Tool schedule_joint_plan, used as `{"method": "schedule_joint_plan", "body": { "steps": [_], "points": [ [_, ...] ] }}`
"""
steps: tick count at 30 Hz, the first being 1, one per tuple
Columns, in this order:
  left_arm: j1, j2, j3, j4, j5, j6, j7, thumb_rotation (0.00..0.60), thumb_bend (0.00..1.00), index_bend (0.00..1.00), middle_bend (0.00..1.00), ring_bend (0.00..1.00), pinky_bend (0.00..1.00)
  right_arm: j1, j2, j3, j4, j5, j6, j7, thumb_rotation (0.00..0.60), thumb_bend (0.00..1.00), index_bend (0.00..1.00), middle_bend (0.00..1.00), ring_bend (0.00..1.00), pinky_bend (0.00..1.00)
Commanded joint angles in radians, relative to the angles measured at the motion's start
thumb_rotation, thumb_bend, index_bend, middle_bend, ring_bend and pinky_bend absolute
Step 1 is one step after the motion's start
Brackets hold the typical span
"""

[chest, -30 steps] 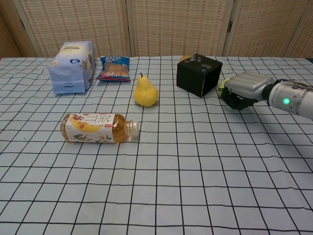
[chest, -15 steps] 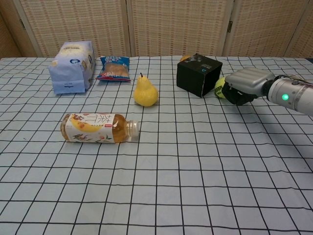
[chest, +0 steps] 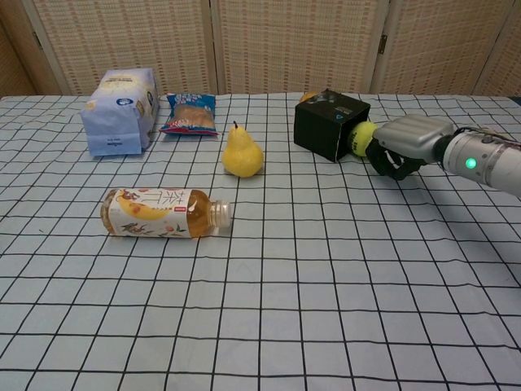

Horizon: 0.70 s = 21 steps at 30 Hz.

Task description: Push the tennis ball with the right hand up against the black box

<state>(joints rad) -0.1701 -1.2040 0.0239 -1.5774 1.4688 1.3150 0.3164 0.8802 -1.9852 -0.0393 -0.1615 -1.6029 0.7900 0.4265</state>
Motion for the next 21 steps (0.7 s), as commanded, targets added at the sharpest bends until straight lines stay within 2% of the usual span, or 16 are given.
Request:
{"method": "schedule_joint_plan", "body": {
  "steps": [1, 6, 13, 16, 21],
  "points": [
    [-0.001, 0.0, 0.0, 0.0, -0.002, -0.002, 0.001, 0.6, 0.47, 0.2, 0.18, 0.21, 0.31, -0.001, -0.001, -0.003, 0.001, -0.003, 0.009, 0.008, 0.6, 0.22, 0.42, 0.5, 0.39, 0.66],
    [-0.003, -0.002, 0.0, 0.001, -0.007, -0.006, 0.002, 0.6, 0.47, 0.2, 0.18, 0.21, 0.31, -0.003, -0.004, -0.003, 0.005, -0.003, 0.024, 0.022, 0.6, 0.21, 0.28, 0.41, 0.32, 0.58],
    [-0.004, -0.002, -0.001, 0.001, -0.009, -0.008, 0.003, 0.6, 0.47, 0.2, 0.18, 0.21, 0.31, -0.003, -0.007, -0.002, 0.01, -0.001, 0.025, 0.028, 0.6, 0.21, 0.23, 0.35, 0.25, 0.46],
    [-0.005, -0.003, -0.002, 0.003, -0.014, -0.01, 0.004, 0.6, 0.47, 0.2, 0.18, 0.21, 0.31, -0.001, -0.01, 0.0, 0.01, 0.001, 0.019, 0.034, 0.6, 0.21, 0.14, 0.26, 0.15, 0.34],
    [-0.006, -0.004, -0.002, 0.004, -0.017, -0.01, 0.004, 0.6, 0.47, 0.2, 0.18, 0.21, 0.31, 0.003, -0.013, -0.001, 0.011, 0.001, 0.006, 0.046, 0.6, 0.21, 0.02, 0.13, 0.02, 0.26]
  ]
}}
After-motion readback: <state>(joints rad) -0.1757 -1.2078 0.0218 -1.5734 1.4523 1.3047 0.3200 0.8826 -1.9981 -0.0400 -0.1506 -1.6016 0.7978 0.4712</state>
